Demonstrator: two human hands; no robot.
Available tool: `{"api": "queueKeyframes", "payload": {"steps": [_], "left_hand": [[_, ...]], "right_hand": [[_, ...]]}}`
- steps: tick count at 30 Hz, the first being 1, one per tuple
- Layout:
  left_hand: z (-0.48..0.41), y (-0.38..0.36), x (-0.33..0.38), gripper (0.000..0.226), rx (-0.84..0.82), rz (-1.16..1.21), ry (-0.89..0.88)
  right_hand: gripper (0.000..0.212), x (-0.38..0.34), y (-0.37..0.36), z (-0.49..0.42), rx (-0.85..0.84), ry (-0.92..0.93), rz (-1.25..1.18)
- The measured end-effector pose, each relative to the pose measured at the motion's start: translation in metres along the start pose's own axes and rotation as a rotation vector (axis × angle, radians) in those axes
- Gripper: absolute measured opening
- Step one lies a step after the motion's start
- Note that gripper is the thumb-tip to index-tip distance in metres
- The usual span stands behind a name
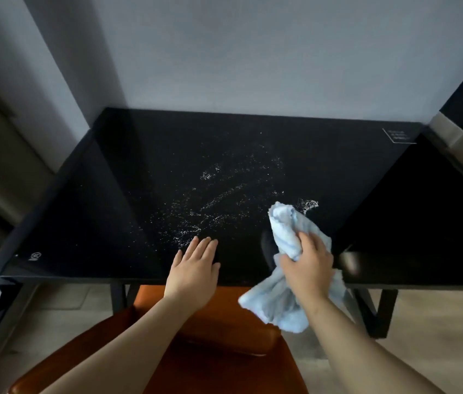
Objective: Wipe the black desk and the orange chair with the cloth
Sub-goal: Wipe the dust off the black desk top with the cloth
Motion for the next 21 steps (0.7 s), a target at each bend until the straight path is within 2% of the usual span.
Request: {"api": "queueKeyframes", "payload": {"steps": [2, 5, 7, 11, 14, 16, 17, 19, 21], "left_hand": [[0.003, 0.009, -0.007, 0.053, 0.036, 0.060, 0.010], [0.002, 0.029, -0.010, 0.052, 0.115, 0.197, 0.021], [0.000, 0.042, -0.009, 0.051, 0.158, 0.337, 0.051], [-0.002, 0.069, 0.005, 0.048, 0.238, 0.659, 0.143], [0.004, 0.075, 0.019, 0.041, 0.206, 1.096, 0.233], [0.013, 0.072, 0.029, 0.033, 0.103, 1.358, 0.248], [0.018, 0.069, 0.031, 0.038, 0.045, 1.470, 0.283], [0.031, 0.064, 0.020, 0.043, 0.023, 1.591, 0.372], [0.042, 0.072, -0.007, 0.028, 0.170, 1.585, 0.422]], "right_hand": [[0.040, -0.006, 0.012, 0.003, 0.085, -0.020, -0.196], [0.042, -0.002, 0.049, 0.006, 0.279, -0.021, -0.286], [0.040, -0.007, 0.061, 0.004, 0.288, -0.008, -0.451], [0.037, -0.056, 0.054, 0.010, 0.116, 0.121, -0.669], [0.029, -0.101, 0.034, 0.031, -0.024, 0.321, -0.595], [0.032, -0.123, 0.010, 0.043, -0.148, 0.381, -0.501], [0.035, -0.130, 0.000, 0.047, -0.198, 0.387, -0.463], [0.039, -0.145, -0.014, 0.058, -0.276, 0.417, -0.455], [0.039, -0.164, -0.023, 0.072, -0.387, 0.472, -0.546]]}}
Point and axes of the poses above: each hand's wrist, its own z-axis away from the middle knuckle, its own y-axis out of the back of the hand, x = y × z, the point moved 10 cm from there along -z, towards the middle knuckle, and after that the axes turned 2 degrees about -z, right-handed, at the moved point
